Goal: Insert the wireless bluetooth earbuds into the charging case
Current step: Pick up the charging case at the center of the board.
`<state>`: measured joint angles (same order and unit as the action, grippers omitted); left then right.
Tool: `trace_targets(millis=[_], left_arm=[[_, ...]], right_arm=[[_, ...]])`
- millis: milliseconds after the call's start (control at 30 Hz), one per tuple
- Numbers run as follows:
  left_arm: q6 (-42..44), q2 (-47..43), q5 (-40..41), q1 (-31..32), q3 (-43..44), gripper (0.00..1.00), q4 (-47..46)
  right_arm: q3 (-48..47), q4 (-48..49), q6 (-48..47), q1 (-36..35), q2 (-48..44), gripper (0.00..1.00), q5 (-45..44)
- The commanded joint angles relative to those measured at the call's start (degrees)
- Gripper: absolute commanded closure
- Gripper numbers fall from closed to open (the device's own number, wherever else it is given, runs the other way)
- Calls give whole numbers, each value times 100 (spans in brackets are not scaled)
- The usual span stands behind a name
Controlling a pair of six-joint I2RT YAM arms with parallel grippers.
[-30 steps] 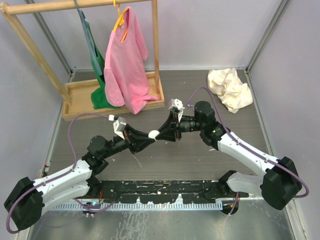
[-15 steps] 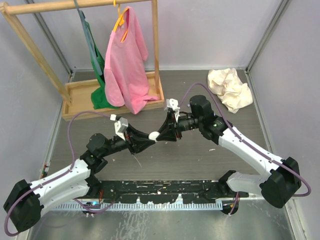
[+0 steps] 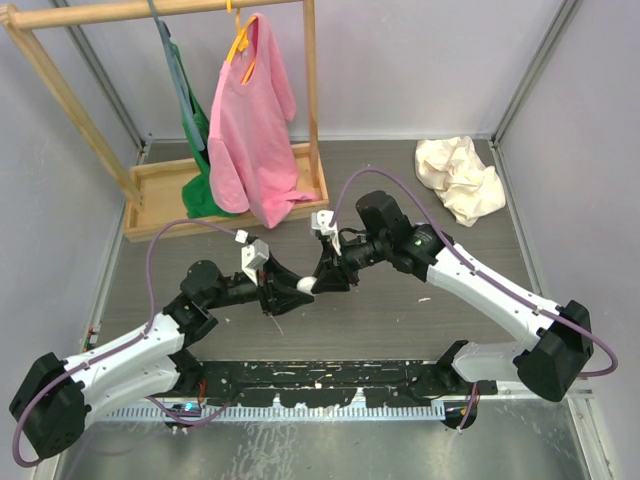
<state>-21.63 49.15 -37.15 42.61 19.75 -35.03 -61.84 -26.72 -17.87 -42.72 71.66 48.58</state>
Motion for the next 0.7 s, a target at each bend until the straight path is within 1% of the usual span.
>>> trace_targets(millis=[0,333,533,667], left_arm=[[122,16,-516,19,279,60,-192],[183,50,-218,19,184,68,-189],[185,6,-106,19,108,69,-242],[163,8,-100,18,81,67,-257]], right_arm=[[-363,-213,-273,-59,8,98,-298],[-356,-177,-260,-85,-156,98,-375],[-308,-67,-213,-86,-257,98,-414],[-275,-13,-167,-80,-310,98,-461]])
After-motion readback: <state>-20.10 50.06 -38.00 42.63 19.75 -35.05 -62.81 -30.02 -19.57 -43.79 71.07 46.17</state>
